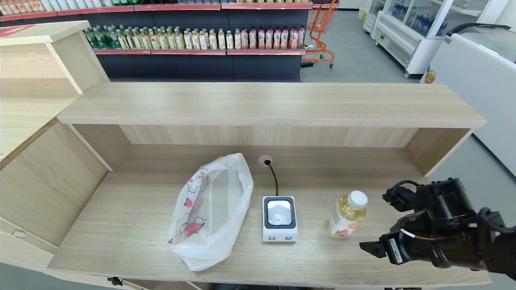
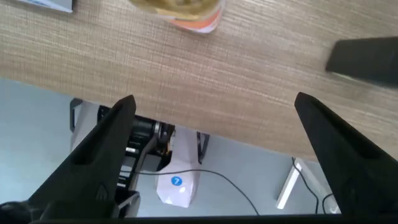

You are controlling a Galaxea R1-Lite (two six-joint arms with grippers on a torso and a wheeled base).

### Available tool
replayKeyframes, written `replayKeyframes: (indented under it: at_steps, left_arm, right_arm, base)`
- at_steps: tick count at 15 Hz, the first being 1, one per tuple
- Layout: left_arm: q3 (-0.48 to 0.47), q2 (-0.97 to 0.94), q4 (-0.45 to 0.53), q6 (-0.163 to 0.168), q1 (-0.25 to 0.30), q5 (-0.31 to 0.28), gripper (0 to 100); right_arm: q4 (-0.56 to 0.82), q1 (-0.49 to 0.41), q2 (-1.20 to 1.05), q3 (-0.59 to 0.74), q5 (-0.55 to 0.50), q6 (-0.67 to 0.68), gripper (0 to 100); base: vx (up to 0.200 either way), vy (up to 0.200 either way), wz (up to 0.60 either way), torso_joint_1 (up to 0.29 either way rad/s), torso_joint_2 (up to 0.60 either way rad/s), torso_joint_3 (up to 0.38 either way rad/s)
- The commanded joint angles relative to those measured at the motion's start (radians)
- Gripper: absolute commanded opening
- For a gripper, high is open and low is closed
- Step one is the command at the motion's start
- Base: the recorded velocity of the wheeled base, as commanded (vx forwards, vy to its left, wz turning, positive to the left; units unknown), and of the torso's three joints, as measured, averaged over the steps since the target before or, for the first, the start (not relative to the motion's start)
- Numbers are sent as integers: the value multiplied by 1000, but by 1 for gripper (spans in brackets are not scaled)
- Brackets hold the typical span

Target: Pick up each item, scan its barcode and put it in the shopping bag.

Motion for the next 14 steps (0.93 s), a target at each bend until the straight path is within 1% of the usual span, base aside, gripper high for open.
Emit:
replayKeyframes:
  at_steps: [1, 2, 4, 6, 7, 8, 10, 12, 14]
  left_arm:
    - [0, 2, 0, 0, 1, 0, 100]
    - [0, 2, 0, 0, 0, 0, 100]
    - [0, 2, 0, 0, 0, 0, 100]
    - [0, 2, 0, 0, 1, 0, 100]
    - [0, 2, 0, 0, 1, 0, 100]
    - [0, 2, 0, 0, 0, 0, 100]
    - [0, 2, 0, 0, 0, 0, 100]
    - [0, 2, 0, 0, 1, 0, 100]
    - [0, 2, 0, 0, 0, 0, 100]
  right_arm:
    - [-108, 32, 137, 12, -24, 2, 100]
    - [-175, 46, 166, 18, -38, 2, 100]
    - [-352, 76, 249, 21, -62, 12, 100]
    - [-490, 95, 313, 26, -62, 11, 100]
    - [-524, 99, 329, 29, -62, 11, 100]
    - [-597, 112, 362, 32, -64, 11, 100]
    - [-665, 121, 398, 29, -64, 9, 100]
    - [-697, 121, 421, 26, -64, 8, 100]
    - [-769, 121, 458, 23, -65, 6, 100]
  base:
    - [0, 0, 0, 0, 0, 0]
    - [0, 0, 0, 0, 0, 0]
    - [0, 0, 0, 0, 0, 0]
    - [0, 0, 0, 0, 0, 0]
    - [0, 0, 0, 0, 0, 0]
    - [0, 0, 0, 0, 0, 0]
    - [0, 0, 0, 0, 0, 0]
    - [0, 0, 0, 0, 0, 0]
    - [0, 0, 0, 0, 0, 0]
